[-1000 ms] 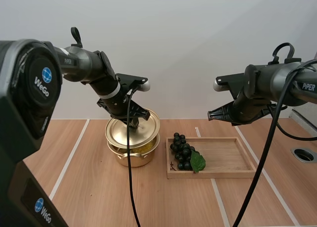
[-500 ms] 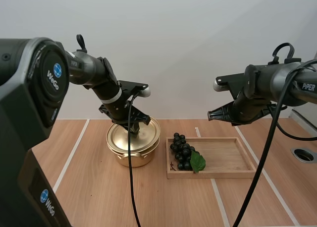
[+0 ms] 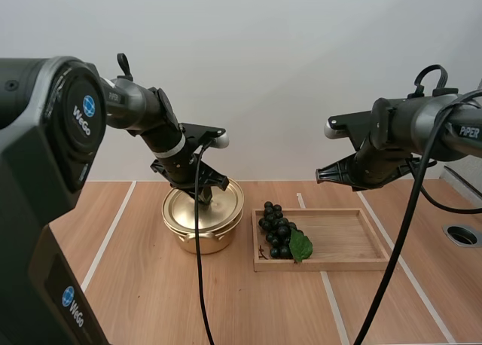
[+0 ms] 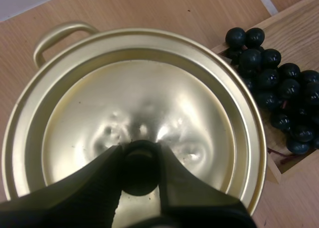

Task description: Open the pot, put the pineapple inside, and close it

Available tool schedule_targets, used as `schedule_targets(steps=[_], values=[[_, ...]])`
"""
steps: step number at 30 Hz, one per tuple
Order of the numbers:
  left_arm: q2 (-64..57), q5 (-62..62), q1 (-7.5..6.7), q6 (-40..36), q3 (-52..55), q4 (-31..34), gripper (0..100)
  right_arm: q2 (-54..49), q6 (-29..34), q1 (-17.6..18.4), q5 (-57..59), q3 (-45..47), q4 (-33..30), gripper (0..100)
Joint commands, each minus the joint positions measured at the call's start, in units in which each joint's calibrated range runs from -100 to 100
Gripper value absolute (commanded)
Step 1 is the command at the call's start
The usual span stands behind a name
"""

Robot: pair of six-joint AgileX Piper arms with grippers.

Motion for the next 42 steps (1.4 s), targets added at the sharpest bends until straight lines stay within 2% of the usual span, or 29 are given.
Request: schedule_targets(steps=[1, 26, 28, 35, 38, 42], values=[[0.0, -0.5, 0.19, 0.2, -0.1, -0.9, 0, -0.5, -0.6, -0.2, -1.2, 0.4, -0.5, 0], [-0.1, 0.8, 0.19, -0.2, -0.1, 1.4, 0, -0.5, -0.6, -0.2, -1.2, 0.4, -0.6, 0], [-0.1, 0.8, 0.19, -0.2, -0.1, 1.4, 4, -0.5, -0.6, -0.2, -1.2, 0.4, -0.6, 0], [-0.1, -1.0, 0.19, -0.2, -0.1, 0.9, 30, -0.5, -0.7, -0.2, -1.2, 0.4, -0.6, 0], [0.9, -1.2, 0.19, -0.2, -0.1, 0.1, 35, -0.5, -1.0, -0.2, -1.2, 0.4, -0.6, 0], [4.0, -1.2, 0.19, -0.1, -0.1, 0.1, 35, -0.5, -1.0, -0.2, -1.2, 0.4, -0.6, 0]])
